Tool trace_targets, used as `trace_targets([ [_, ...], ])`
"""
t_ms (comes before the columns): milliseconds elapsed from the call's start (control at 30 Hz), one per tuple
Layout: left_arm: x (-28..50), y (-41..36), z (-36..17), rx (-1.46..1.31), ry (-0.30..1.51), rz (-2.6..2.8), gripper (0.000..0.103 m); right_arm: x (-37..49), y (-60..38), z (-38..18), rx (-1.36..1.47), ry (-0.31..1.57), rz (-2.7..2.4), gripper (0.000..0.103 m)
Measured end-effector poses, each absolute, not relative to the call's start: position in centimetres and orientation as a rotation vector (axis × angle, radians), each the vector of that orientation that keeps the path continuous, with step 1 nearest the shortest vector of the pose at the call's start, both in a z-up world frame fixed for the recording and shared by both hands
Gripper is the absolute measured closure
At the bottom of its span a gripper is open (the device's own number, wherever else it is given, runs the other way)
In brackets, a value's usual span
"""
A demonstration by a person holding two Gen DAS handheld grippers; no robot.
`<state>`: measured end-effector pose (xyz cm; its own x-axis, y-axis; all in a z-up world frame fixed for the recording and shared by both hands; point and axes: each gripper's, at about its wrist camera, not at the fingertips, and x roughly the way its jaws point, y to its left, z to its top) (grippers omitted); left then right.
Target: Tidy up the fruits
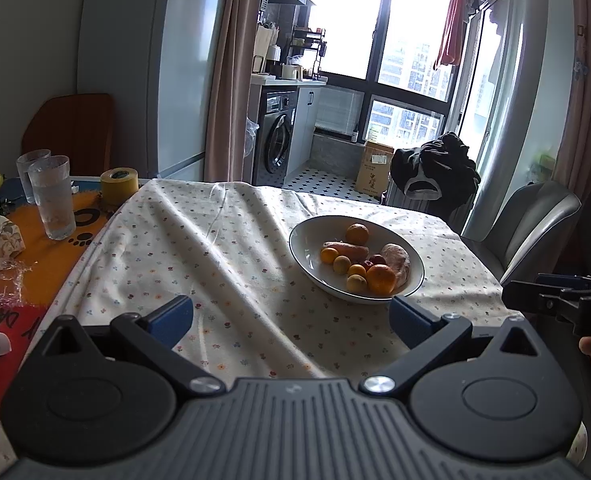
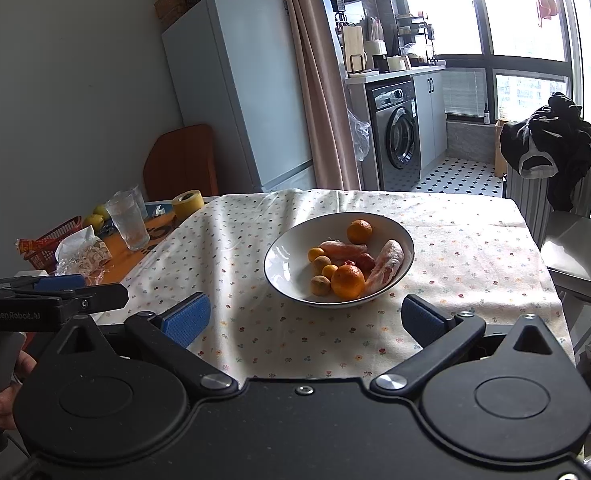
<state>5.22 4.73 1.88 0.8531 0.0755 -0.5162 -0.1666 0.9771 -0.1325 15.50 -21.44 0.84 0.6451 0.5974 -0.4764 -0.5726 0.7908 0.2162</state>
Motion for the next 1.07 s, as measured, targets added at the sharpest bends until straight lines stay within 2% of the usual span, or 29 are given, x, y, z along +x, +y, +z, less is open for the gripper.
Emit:
trace_targets([
  [1067, 5.41, 4.02, 1.47, -0.151, 0.537, 0.11, 0.0, 15.89, -21.8, 0.49, 0.059, 0.566, 0.653, 0.0],
])
